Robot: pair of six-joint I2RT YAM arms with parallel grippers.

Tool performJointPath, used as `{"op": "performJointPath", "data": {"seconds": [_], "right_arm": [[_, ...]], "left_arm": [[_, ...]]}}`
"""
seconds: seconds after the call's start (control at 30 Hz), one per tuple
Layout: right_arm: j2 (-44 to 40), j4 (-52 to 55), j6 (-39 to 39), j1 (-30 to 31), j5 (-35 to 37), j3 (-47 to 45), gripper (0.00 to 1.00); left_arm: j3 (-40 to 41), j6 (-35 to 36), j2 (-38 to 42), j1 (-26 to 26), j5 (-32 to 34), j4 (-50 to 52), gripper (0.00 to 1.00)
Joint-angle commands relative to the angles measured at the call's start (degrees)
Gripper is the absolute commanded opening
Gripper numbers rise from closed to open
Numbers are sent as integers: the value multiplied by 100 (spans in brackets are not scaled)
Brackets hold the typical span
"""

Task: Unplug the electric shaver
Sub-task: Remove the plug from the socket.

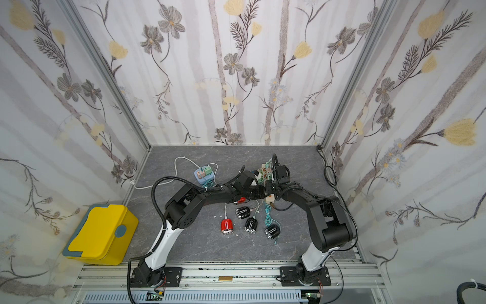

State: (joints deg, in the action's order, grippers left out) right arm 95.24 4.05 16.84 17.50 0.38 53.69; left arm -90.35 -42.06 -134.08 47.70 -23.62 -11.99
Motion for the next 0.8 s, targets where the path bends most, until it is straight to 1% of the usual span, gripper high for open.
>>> {"op": "performJointPath", "data": {"seconds": [0.0,0.1,0.17,0.47,0.53,0.77], "right_arm": [[-17,-83,74,43,-949,0,13],[-34,-27,74,43,-954,43,13],[-42,73,44,89,-818,106,13],[117,850,-254,662,812,595,13],[163,897,-260,719,979,640,12],[160,870,-243,716,1227,625,11]], "left_arm": [[-122,0,-149,106,317,440,38],[-243,53,-251,151,444,677,38],[-272,42,-312,156,493,745,36],[-300,-70,-463,152,577,834,34],[-299,-74,-466,164,578,839,33],[-282,-56,-452,160,623,891,30]]}}
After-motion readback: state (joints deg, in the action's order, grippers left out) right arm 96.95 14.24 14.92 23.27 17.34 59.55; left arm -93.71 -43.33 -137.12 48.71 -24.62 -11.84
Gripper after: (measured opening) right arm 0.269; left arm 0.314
